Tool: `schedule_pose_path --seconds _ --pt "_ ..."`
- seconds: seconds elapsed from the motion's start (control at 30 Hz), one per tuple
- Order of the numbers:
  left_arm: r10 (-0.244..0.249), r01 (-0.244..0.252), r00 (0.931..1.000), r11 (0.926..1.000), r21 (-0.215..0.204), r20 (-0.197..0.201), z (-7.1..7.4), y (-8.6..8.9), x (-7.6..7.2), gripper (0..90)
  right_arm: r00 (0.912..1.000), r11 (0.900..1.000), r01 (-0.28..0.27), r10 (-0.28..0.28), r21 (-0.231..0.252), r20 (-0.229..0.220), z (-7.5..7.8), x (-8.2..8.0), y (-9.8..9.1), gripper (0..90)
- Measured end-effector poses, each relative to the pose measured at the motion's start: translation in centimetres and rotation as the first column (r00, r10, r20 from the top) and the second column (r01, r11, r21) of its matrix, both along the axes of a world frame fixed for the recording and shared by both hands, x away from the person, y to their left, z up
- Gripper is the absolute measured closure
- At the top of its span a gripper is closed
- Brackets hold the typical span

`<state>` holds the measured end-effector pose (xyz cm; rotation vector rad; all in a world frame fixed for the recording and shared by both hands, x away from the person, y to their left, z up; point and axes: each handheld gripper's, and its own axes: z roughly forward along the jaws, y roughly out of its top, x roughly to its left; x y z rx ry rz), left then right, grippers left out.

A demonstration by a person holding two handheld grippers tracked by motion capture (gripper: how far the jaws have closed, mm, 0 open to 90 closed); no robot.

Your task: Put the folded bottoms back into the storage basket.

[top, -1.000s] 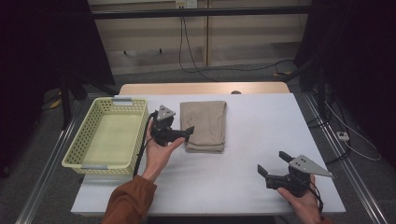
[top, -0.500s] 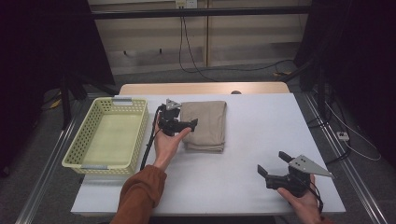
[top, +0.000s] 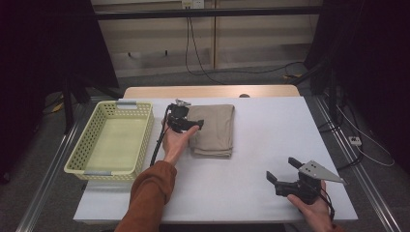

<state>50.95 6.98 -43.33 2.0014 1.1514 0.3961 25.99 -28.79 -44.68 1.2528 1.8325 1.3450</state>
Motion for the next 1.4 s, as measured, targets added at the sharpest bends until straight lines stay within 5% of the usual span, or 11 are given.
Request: schedule_pose_path --seconds 0.2,0.3,0.6,0.8,0.9,1.03,1.07,1.2,1.3,1.4 --pt "-0.004 0.003 0.9962 0.9999 -0.014 -0.087 -1.0 0.6 0.9 19.9 1.0000 1.0000 0.008 -0.008 -0.005 -0.002 0.0 0.0 0.0 3.1" --pt "-0.010 0.012 0.9903 0.9999 0.012 -0.138 -1.6 0.6 1.1 20.8 1.0000 1.0000 0.008 -0.008 -0.005 -0.002 0.0 0.0 0.0 3.1" --pt "0.051 -0.044 0.9869 0.9979 0.048 -0.153 -2.4 0.4 1.1 17.7 1.0000 0.9999 0.009 -0.009 -0.006 -0.001 0.0 0.0 -0.1 3.4" --pt "0.041 -0.039 0.9867 0.9991 0.020 -0.157 -2.2 -0.2 0.3 43.3 1.0000 0.9999 0.006 -0.006 -0.010 0.002 0.0 -0.1 0.0 3.5" --pt "0.039 -0.040 0.9828 0.9992 -0.002 -0.181 -2.2 -0.1 0.3 46.9 1.0000 0.9999 0.005 -0.005 -0.011 0.002 0.0 -0.1 0.1 3.5" --pt "0.020 -0.036 0.9726 0.9971 -0.066 -0.231 -2.2 -0.1 0.4 61.4 1.0000 0.9998 0.009 -0.009 -0.016 0.001 0.0 0.0 0.1 3.5" --pt "-0.011 -0.020 0.9652 0.9932 -0.115 -0.261 -2.4 0.0 0.5 75.4 1.0000 0.9998 0.009 -0.009 -0.019 0.002 0.0 0.0 0.1 3.5" --pt "0.004 -0.021 0.9733 0.9971 -0.073 -0.229 -2.2 -0.6 0.1 75.5 1.0000 0.9998 0.009 -0.009 -0.017 0.005 0.0 0.0 0.1 3.5" --pt "-0.005 -0.018 0.9705 0.9957 -0.091 -0.241 -2.3 -0.4 0.3 75.5 0.9999 0.9998 0.011 -0.011 -0.016 0.001 0.0 0.0 0.1 3.6" --pt "0.006 -0.023 0.9763 0.9969 -0.076 -0.216 -2.3 -0.8 0.1 72.9 0.9999 0.9998 0.010 -0.010 -0.018 0.004 0.0 0.0 0.1 3.6"
